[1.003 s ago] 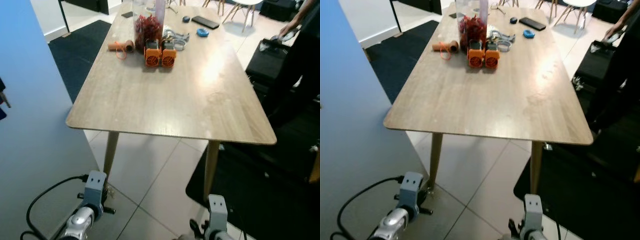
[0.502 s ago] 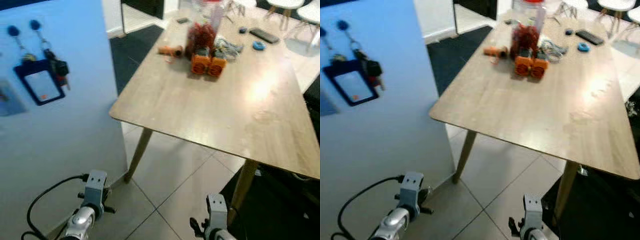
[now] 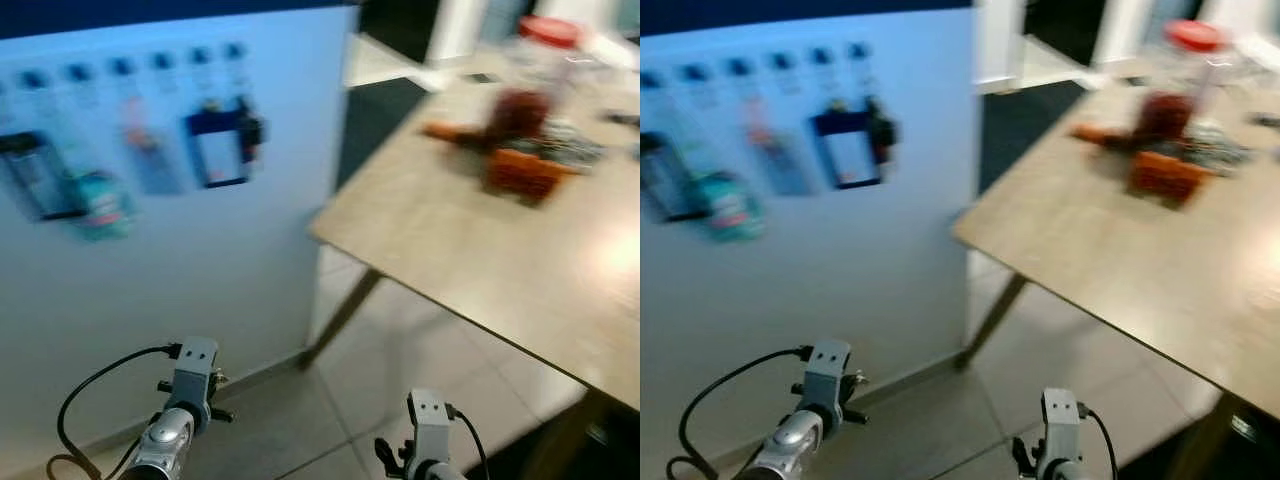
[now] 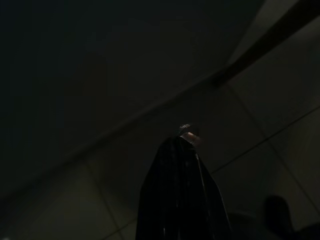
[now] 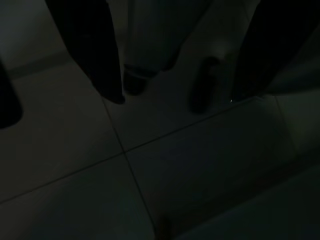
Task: Hang keys on a hook
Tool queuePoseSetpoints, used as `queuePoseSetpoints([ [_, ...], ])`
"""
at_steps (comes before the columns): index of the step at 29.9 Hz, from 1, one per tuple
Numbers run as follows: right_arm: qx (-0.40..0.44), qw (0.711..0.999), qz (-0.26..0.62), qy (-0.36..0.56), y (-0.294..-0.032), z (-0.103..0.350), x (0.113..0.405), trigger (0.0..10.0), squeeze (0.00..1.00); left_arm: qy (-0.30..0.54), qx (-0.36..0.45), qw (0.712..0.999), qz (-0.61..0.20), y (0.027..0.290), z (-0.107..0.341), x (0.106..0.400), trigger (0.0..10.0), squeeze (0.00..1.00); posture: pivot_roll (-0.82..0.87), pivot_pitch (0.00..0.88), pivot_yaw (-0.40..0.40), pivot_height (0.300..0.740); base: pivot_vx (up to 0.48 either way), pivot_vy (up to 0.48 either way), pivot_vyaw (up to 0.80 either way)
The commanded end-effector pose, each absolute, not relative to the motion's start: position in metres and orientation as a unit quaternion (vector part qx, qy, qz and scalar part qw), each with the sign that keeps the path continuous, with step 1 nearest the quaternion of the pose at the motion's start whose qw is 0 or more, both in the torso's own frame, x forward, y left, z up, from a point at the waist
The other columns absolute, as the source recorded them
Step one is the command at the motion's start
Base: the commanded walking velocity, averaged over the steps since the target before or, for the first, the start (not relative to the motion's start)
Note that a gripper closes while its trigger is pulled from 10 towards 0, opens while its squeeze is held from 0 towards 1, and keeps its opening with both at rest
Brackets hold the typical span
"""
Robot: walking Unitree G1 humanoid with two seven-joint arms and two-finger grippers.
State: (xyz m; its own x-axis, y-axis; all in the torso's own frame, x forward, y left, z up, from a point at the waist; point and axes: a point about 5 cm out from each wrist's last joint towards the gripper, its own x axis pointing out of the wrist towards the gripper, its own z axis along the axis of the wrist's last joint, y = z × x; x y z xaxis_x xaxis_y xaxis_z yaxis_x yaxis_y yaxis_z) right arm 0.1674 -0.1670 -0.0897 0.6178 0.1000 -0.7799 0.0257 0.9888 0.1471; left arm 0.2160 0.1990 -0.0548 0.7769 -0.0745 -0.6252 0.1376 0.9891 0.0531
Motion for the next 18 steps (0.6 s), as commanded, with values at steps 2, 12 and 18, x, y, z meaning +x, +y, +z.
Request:
queuePoseSetpoints([
  [2, 0.070, 0.896, 0.023, 0.439, -0.1667, -0.0901, 0.1664, 10.0, 0.00, 0.334, 0.054, 0.939, -0.055, 0.2000, -0.0553, 0.2158, 10.0, 0.00, 0.12, 0.029, -0.049, 0.740, 0.000, 0.000, 0.80],
  [12, 0.066, 0.896, 0.024, 0.438, -0.1685, -0.0899, 0.1665, 10.0, 0.00, 0.334, 0.052, 0.940, -0.046, 0.2005, -0.0554, 0.2161, 10.0, 0.00, 0.11, 0.030, -0.052, 0.740, 0.000, 0.000, 0.80],
  [18, 0.065, 0.897, 0.024, 0.437, -0.1694, -0.0897, 0.1667, 10.0, 0.00, 0.333, 0.053, 0.941, -0.043, 0.2009, -0.0549, 0.2168, 10.0, 0.00, 0.11, 0.029, -0.055, 0.740, 0.000, 0.000, 0.80],
])
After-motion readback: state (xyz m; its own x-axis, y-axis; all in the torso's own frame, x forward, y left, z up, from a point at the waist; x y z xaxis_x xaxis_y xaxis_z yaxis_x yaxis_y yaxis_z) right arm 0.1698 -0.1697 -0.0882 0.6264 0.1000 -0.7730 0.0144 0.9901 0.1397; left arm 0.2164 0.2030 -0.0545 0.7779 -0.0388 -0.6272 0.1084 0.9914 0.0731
